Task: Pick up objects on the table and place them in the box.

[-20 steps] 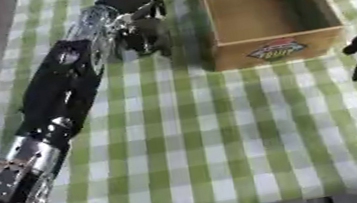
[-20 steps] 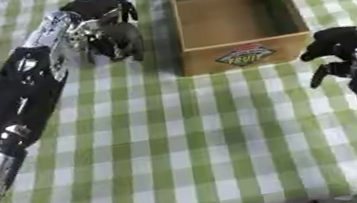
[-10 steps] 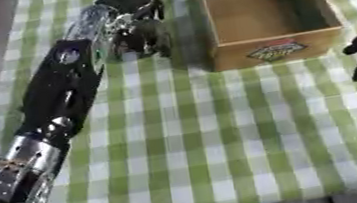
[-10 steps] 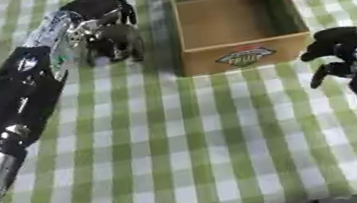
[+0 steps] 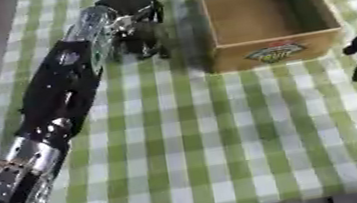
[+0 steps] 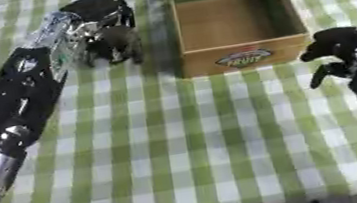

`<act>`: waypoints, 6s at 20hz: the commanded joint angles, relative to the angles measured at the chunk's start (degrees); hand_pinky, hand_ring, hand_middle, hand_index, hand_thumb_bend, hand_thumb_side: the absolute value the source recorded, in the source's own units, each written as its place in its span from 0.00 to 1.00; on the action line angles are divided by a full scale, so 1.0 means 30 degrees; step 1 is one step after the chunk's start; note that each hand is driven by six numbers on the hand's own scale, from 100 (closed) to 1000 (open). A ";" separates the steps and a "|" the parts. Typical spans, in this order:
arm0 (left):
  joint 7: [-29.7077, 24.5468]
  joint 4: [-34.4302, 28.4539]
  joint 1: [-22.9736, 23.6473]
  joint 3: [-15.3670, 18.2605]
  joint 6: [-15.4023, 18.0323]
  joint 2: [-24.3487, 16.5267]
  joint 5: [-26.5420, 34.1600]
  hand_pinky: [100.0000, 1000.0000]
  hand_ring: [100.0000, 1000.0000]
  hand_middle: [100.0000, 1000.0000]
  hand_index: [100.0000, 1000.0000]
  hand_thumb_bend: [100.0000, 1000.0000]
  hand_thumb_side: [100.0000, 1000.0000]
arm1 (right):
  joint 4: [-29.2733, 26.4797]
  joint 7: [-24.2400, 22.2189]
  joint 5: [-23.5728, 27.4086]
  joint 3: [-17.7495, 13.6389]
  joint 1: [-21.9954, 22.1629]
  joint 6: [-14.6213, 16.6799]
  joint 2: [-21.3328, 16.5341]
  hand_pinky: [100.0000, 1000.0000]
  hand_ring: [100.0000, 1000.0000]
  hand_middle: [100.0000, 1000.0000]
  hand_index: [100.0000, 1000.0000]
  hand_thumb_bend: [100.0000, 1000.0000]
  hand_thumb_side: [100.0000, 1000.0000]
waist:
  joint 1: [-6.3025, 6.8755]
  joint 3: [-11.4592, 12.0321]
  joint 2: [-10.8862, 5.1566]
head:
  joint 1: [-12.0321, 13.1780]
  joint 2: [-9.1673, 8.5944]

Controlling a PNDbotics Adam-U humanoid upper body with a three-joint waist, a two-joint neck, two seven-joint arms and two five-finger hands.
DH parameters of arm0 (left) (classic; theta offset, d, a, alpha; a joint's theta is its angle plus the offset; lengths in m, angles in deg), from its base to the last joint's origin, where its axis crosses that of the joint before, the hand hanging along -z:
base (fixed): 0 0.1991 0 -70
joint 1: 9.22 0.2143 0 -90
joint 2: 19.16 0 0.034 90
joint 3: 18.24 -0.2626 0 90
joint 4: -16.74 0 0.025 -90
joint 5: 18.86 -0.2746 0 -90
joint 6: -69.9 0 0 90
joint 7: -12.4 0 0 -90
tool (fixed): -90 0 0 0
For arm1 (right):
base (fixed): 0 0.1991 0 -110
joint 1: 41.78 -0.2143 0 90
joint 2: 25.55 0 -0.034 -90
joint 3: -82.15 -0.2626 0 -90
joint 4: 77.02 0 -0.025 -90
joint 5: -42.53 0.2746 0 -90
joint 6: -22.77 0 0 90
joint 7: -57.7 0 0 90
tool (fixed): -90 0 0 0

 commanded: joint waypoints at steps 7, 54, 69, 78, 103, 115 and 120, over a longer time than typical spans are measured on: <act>0.0120 -0.0811 -0.0047 -0.0315 0.0336 -0.0524 -0.0660 0.36 0.17 0.17 0.42 0.24 0.00 | -0.0128 -0.0029 -0.0110 -0.0247 -0.0133 0.0088 -0.0170 0.33 0.64 0.56 0.71 0.00 0.70 | -0.0086 0.0103 -0.0268 | -0.0079 0.0044; 0.5563 -0.2560 -0.1169 -0.1933 0.5452 0.2097 0.1378 0.45 0.24 0.21 0.46 0.10 0.00 | -0.0072 -0.1203 0.0073 0.0851 -0.1113 -0.0180 0.0380 0.33 0.64 0.56 0.71 0.00 0.71 | -0.0076 -0.1953 0.0029 | 0.1135 -0.0183; 0.4708 -0.4159 -0.2097 -0.1676 0.5533 0.1245 -0.0386 0.53 0.30 0.26 0.50 0.29 0.00 | 0.0018 -0.1195 0.0016 0.0791 -0.1111 -0.0175 0.0272 0.33 0.64 0.56 0.71 0.00 0.71 | 0.0106 -0.1986 -0.0031 | 0.1139 -0.0173; 0.6649 -0.5134 -0.2953 -0.1814 0.5190 0.1019 -0.1838 0.55 0.34 0.29 0.52 0.35 0.00 | 0.0113 -0.1279 0.0073 0.0871 -0.1242 -0.0187 0.0203 0.33 0.64 0.56 0.71 0.00 0.70 | 0.0193 -0.2104 -0.0161 | 0.1158 -0.0210; 1.3995 -0.0961 -0.1636 -0.1257 0.7365 0.1808 -0.3953 0.62 0.51 0.44 0.65 0.24 0.00 | 0.0120 -0.1776 0.0083 0.1299 -0.2060 -0.0310 0.0690 0.33 0.64 0.56 0.71 0.00 0.71 | 0.0353 -0.3308 0.0611 | 0.1983 -0.0849; 1.0128 -0.0143 -0.1572 -0.0627 0.6884 0.2022 -0.5624 0.80 0.84 0.90 0.93 0.56 0.40 | 0.0142 -0.1811 0.0085 0.1282 -0.2045 -0.0320 0.0697 0.33 0.64 0.56 0.71 0.00 0.71 | 0.0331 -0.3187 0.0580 | 0.1977 -0.0928; 1.0821 -0.0762 -0.1572 0.0336 0.5551 0.2066 -0.4077 0.76 0.81 0.91 0.91 0.38 0.47 | 0.0143 -0.1815 0.0059 0.1255 -0.1978 -0.0307 0.0693 0.33 0.64 0.56 0.71 0.00 0.71 | 0.0250 -0.3031 0.0535 | 0.1967 -0.0940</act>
